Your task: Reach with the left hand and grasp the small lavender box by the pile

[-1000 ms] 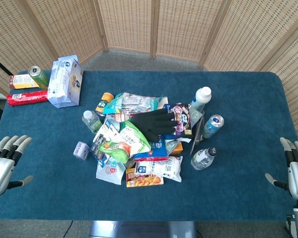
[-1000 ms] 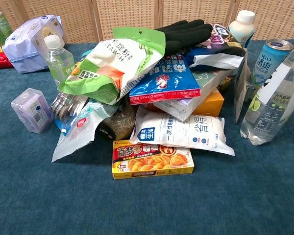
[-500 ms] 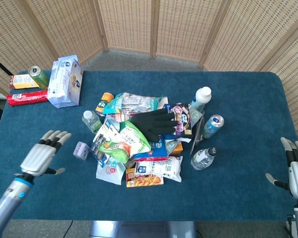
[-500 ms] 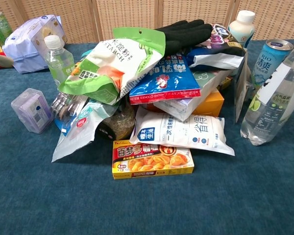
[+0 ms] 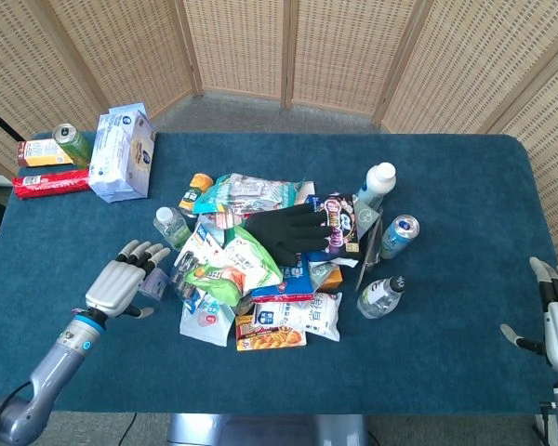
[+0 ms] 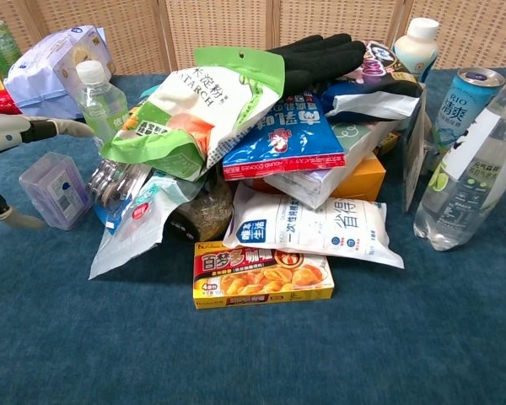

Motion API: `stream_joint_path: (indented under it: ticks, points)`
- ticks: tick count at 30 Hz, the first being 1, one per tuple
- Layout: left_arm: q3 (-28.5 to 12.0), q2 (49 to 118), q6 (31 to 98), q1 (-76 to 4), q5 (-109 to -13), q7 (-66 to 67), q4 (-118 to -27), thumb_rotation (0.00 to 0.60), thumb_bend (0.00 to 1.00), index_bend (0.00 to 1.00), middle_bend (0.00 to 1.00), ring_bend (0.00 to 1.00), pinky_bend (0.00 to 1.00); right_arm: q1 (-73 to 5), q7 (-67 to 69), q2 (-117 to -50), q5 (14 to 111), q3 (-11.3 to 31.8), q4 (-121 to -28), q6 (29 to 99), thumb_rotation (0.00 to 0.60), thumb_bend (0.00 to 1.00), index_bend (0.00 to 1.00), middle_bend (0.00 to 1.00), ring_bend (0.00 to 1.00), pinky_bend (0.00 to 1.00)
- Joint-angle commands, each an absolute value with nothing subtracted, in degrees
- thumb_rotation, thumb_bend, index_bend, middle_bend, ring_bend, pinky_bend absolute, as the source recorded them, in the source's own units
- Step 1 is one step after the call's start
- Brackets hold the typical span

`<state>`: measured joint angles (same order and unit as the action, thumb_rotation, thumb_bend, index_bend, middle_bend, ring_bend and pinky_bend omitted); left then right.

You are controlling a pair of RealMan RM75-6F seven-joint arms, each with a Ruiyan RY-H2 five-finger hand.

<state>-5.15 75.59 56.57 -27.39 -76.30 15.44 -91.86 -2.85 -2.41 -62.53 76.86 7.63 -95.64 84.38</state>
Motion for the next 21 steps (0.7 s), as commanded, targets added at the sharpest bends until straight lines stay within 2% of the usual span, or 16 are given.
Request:
stream_joint_path:
  ticks: [1,3,6,8,12,14,17,21]
  points:
    - [-4.98,76.49,56.58,-27.88,-75.92,15.99,-91.01,0.600,0.00,0.11,0.00,0.01,0.12,-2.88,-2.37,-62.57,76.83,7.64,-95.58,84.32,0.600,0.00,0.00,0.00,0.00,0.00]
    - [-5.04,77.04,56.10,-28.31,-75.39,15.89,-90.78,0.600,0.00,0.13,0.03,0.08,0.17,-2.87,-2.36,-62.57,76.86,7.61,-95.60,84.31,0.600,0.00,0.00,0.00,0.00,0.00]
    - [-5.12,78.34,55.77,-29.12,-75.56,15.47,-89.66,0.600,0.00,0.20,0.20,0.21,0.31,-2.84,-2.33,-62.60,76.90,7.58,-95.60,84.35,0.600,0.00,0.00,0.00,0.00,0.00]
    - [-5.20,79.54,56.08,-29.49,-75.82,15.24,-88.69,0.600,0.00,0.25,0.27,0.28,0.38,-2.83,-2.38,-62.61,76.85,7.63,-95.58,84.39,0.600,0.00,0.00,0.00,0.00,0.00]
    - [-5.29,81.69,58.48,-29.53,-77.21,15.29,-86.79,0.600,0.00,0.40,0.49,0.56,0.62,-2.78,-2.34,-62.57,76.69,7.69,-95.55,84.43,0.600,0.00,0.00,0.00,0.00,0.00]
    - [-5.28,82.48,59.90,-29.32,-77.78,15.41,-85.98,0.600,0.00,0.45,0.54,0.62,0.67,-2.73,-2.24,-62.52,76.59,7.74,-95.52,84.46,0.600,0.00,0.00,0.00,0.00,0.00]
    - [-5.34,82.33,61.20,-28.99,-78.11,14.86,-86.11,0.600,0.00,0.48,0.59,0.67,0.71,-2.63,-2.07,-62.39,76.58,7.81,-95.58,84.66,0.600,0.00,0.00,0.00,0.00,0.00]
    - [-5.35,81.24,62.78,-28.60,-78.64,15.06,-86.81,0.600,0.00,0.49,0.60,0.68,0.71,-2.52,-1.90,-62.23,76.63,7.86,-95.76,84.86,0.600,0.00,0.00,0.00,0.00,0.00]
